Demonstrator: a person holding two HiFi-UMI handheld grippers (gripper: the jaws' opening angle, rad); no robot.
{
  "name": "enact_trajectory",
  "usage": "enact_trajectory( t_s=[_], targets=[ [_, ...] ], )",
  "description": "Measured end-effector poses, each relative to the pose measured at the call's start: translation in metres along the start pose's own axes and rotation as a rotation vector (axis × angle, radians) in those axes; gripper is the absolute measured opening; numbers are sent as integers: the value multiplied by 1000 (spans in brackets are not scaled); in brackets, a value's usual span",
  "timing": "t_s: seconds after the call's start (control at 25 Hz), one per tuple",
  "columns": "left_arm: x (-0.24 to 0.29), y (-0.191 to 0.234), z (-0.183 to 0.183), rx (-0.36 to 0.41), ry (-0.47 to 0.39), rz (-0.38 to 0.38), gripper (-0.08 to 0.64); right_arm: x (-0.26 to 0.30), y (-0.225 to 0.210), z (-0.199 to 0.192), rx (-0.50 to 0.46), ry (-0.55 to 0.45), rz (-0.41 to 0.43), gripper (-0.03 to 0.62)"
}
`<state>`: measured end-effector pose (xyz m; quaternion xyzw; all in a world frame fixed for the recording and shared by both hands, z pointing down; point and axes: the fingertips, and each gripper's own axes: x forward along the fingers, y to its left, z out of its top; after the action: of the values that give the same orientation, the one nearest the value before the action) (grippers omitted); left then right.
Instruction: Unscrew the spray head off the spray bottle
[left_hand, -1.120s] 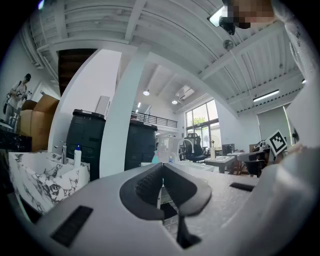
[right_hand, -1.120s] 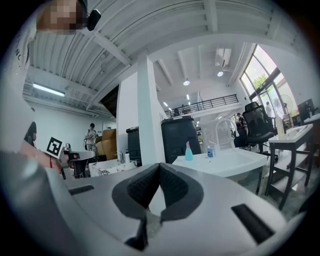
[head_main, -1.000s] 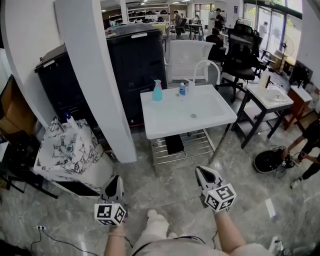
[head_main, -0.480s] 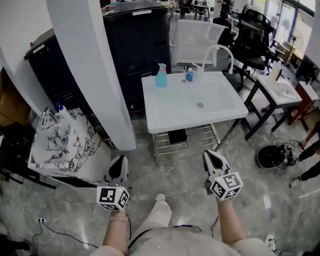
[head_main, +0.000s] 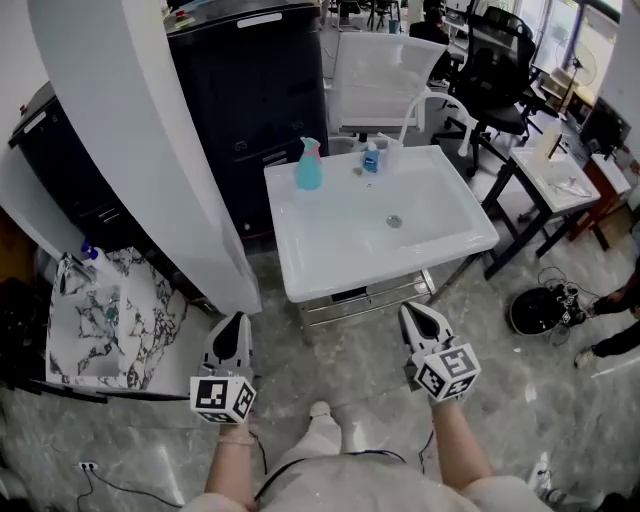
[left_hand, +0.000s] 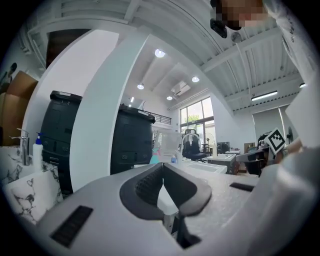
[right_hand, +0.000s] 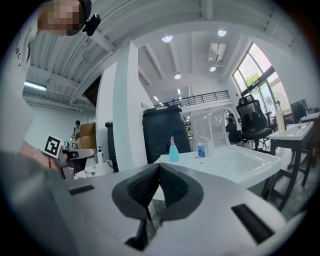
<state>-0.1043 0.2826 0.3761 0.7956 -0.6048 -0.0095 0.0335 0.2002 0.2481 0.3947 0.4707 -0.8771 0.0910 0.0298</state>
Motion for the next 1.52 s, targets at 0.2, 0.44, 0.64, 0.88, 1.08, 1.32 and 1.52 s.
enact_trajectory(
  t_s=[0.2, 0.44, 0.64, 0.88, 1.08, 1.32, 1.52],
  targets=[
    [49, 21, -6, -9, 7, -39, 5, 43, -17, 0, 9, -2, -29, 3],
    [92, 38, -12, -15, 15, -84, 5, 82, -26, -1, 22, 2, -48, 3],
    [115, 42, -20, -27, 34, -112, 5, 103, -32, 1, 21, 16, -36, 3],
    [152, 50, -28, -44, 42, -118, 5, 146, -48, 8, 1, 21, -3, 3],
    [193, 68, -26, -41, 44, -100, 5, 196, -69, 17, -1, 11, 22, 3],
    [252, 84, -18, -24, 40, -92, 5, 253, -94, 30, -14, 32, 58, 3],
    [299, 85, -9, -34, 17, -112, 6, 293, -107, 37, -18, 51, 101, 3]
  ],
)
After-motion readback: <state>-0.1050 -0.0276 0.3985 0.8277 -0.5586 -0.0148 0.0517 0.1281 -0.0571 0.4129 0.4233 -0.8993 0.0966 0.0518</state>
